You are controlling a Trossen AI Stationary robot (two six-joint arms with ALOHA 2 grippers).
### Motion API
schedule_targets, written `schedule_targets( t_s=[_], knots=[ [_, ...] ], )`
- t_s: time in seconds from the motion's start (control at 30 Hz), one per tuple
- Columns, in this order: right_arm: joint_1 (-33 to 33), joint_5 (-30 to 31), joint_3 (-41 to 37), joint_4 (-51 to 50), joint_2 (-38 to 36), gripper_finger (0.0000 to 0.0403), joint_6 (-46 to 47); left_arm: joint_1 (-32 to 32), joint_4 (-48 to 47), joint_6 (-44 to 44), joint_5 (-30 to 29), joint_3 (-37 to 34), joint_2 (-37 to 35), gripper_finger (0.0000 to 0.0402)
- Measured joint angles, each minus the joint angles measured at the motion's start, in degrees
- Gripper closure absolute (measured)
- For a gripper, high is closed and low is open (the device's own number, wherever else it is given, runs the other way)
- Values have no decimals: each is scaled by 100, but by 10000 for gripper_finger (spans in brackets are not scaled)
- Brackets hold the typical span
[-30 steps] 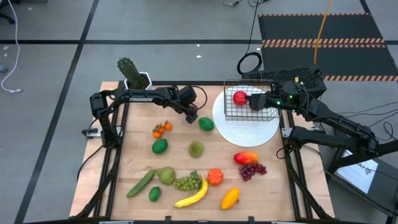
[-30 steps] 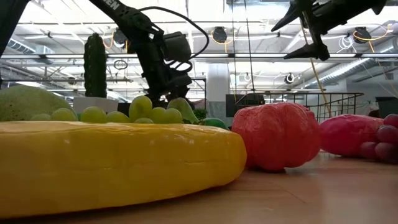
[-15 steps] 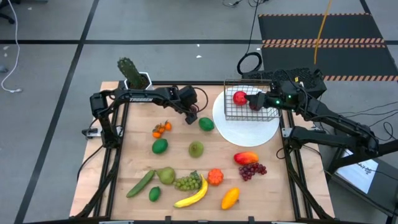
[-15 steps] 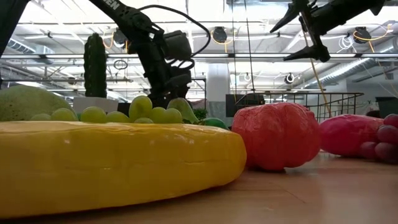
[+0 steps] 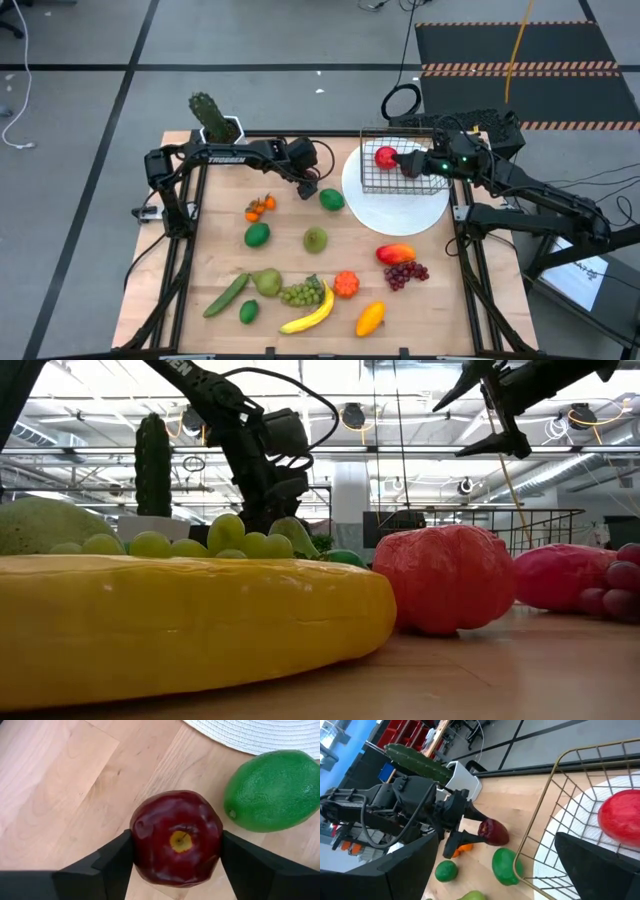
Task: Build produce basket
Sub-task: Put the dark red apple into the gold wire basket
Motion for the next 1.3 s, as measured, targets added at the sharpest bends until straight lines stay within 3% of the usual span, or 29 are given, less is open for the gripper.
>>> schedule_targets(
  t_s=[0.3, 0.5, 0.8, 1.3],
  knots=[
    [0, -6, 0, -24, 45, 7, -39, 3, -371, -18, 87, 216, -111, 125],
    [0, -15, 0, -22, 45, 7, -229, 4, -767, 74, 181, 717, -131, 142],
    [0, -220, 1, -155, 41, 7, -526, -13, -872, -116, 259, 1735, -127, 124],
    [0, -1734, 2, -570, 17, 7, -1007, -33, -341, -2035, 274, 3107, -127, 126]
  ],
)
